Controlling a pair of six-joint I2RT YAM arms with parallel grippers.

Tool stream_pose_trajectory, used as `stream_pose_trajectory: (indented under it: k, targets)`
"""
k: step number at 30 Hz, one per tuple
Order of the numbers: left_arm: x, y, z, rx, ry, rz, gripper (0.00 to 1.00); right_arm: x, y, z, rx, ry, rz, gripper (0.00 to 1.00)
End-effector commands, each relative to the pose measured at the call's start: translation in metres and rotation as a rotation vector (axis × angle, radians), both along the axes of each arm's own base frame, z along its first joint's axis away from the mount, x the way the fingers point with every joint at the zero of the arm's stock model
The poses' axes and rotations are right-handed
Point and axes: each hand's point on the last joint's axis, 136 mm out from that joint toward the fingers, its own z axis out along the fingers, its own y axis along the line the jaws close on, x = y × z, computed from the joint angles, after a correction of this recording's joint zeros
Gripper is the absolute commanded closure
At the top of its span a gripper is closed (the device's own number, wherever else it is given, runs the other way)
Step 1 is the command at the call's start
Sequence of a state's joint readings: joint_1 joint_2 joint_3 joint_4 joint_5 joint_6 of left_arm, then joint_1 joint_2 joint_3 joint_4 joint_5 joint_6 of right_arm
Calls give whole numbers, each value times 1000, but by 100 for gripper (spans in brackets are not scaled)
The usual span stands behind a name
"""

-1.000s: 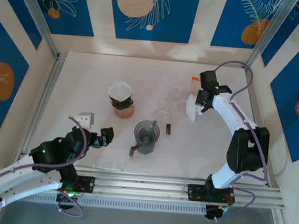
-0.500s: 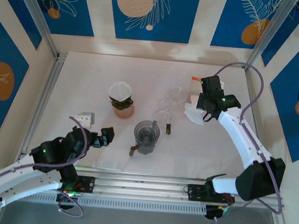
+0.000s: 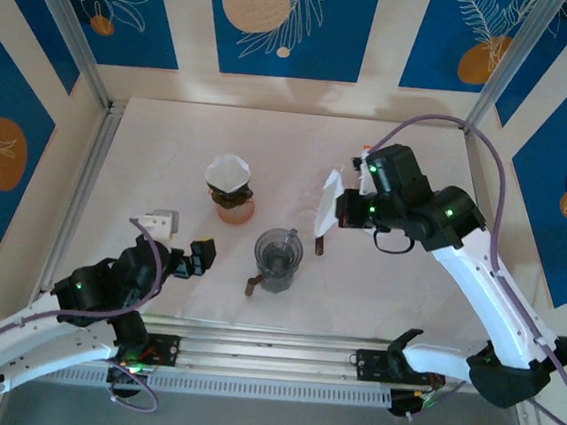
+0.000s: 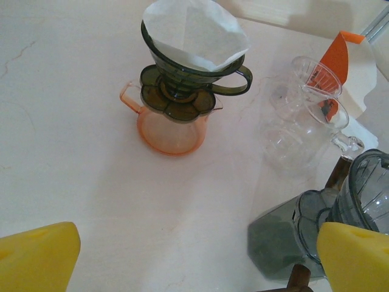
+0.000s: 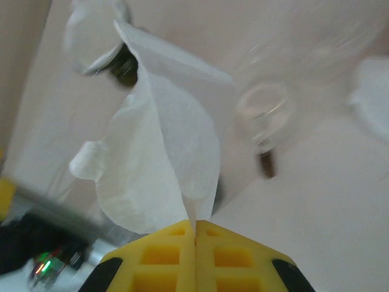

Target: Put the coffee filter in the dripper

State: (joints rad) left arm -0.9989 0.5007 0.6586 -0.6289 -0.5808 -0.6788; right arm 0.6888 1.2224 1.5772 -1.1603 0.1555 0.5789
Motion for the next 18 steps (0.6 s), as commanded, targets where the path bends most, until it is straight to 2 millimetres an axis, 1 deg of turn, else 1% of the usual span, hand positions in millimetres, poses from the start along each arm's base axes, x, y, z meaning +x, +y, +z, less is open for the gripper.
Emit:
stream_pose_trajectory:
  k: [1,5,8,11,15,18]
  targets:
    - [1,1,19,9,-43,-17,0,-42,29,-6,80,250,97,100]
    - [-1,-2,28,7,-56,-44,0,-54,47,-2,146,361,109,100]
    - [-2,-8,33,4,-57,-80,0,-57,51,-14,129,437,89,100]
    - [-4,-19,37,3,-48,-130,0,-57,53,-29,105,492,58,100]
    - [-7,-43,39,-6,-19,-230,0,-48,52,-43,64,502,12,100]
    - [-9,-64,41,-31,7,-307,0,-40,57,-53,50,513,2,100]
